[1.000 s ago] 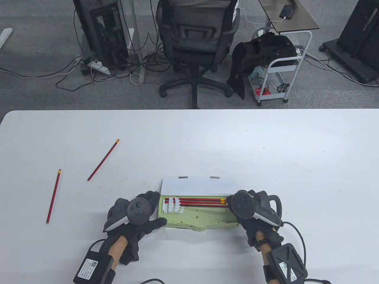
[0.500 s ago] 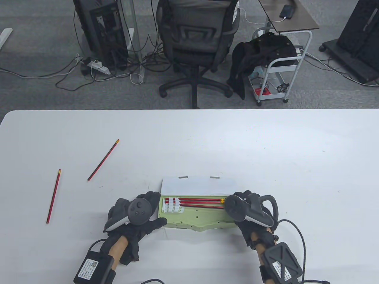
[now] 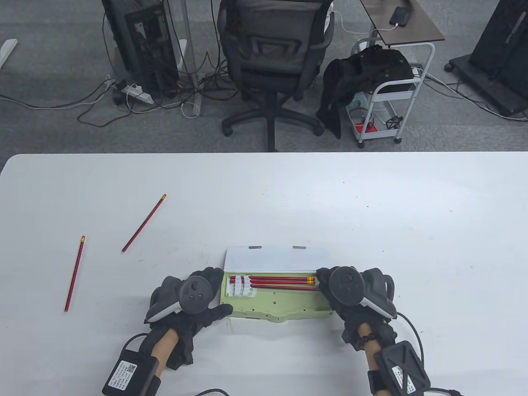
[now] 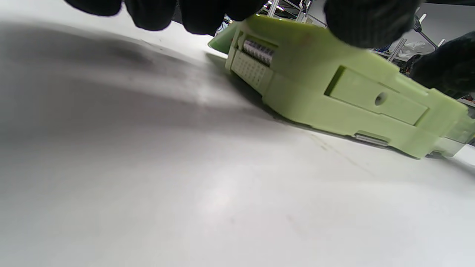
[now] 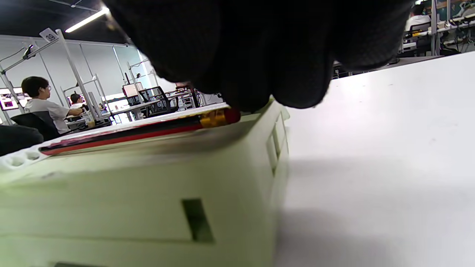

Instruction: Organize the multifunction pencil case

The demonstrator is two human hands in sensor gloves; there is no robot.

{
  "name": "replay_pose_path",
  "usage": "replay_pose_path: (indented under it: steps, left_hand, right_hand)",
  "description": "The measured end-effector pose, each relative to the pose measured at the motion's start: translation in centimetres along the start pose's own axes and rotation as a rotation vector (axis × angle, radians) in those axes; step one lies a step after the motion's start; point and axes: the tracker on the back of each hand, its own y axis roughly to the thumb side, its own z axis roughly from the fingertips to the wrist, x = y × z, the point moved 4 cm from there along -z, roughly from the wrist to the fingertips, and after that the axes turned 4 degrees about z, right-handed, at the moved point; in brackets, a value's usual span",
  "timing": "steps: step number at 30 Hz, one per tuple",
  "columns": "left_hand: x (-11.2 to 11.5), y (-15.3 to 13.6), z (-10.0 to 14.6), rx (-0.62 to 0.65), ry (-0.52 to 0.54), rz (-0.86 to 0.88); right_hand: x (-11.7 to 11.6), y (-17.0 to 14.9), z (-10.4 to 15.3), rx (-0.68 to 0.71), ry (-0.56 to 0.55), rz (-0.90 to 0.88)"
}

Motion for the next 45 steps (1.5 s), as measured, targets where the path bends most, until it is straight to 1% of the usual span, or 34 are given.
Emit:
replay_pose_path:
  steps: [4,7,11,16,18,26,33,37,39,42,45]
  left_hand:
    - [0.0,0.0,0.0,-0.002,0.001,-0.002]
    - [0.0,0.1,0.0,-0.001,0.001,-0.004]
    - [0.0,0.1,0.0,-0.001,0.002,-0.005]
    - [0.0,0.1,0.0,-0.001,0.001,-0.003]
    - [0.0,0.1,0.0,-0.002,0.001,-0.005]
    - [0.0,0.1,0.0,-0.002,-0.003,-0.001]
    - [0.1,0.2,0.0,-0.004,-0.004,-0.005]
    - [0.1,0.2,0.0,-0.004,-0.006,-0.003]
    - [0.1,0.2,0.0,-0.004,-0.007,-0.002]
    - [0.1,0.1,0.0,-0.005,-0.01,0.005]
    - [0.1,0.1,0.0,-0.008,-0.017,0.01]
  right_hand:
    - [0.2,-0.6,0.0,-0.044,-0.021,0.04]
    - [-0.2,-0.6,0.0,-0.065,0.026,0.093]
    - [-1.4,-0.2,-0.2,-0.075,0.114,0.162]
    - [-1.7,0.3,-0.5,-0.088,0.094,0.213]
    - [-1.8,0.3,-0.5,-0.1,0.07,0.217]
    - [-2.1,0.9,-0.8,-0.077,0.037,0.212]
    - [-2.5,1.6,-0.9,-0.059,0.051,0.214]
    - [-2.1,0.8,-0.8,-0.073,0.064,0.161]
    - [-1.9,0.3,-0.7,-0.062,0.091,0.099]
    - [-2.0,-0.8,-0.5,-0.062,0.19,-0.013]
    - [-2.9,-1.5,-0.1,-0.03,0.311,-0.111]
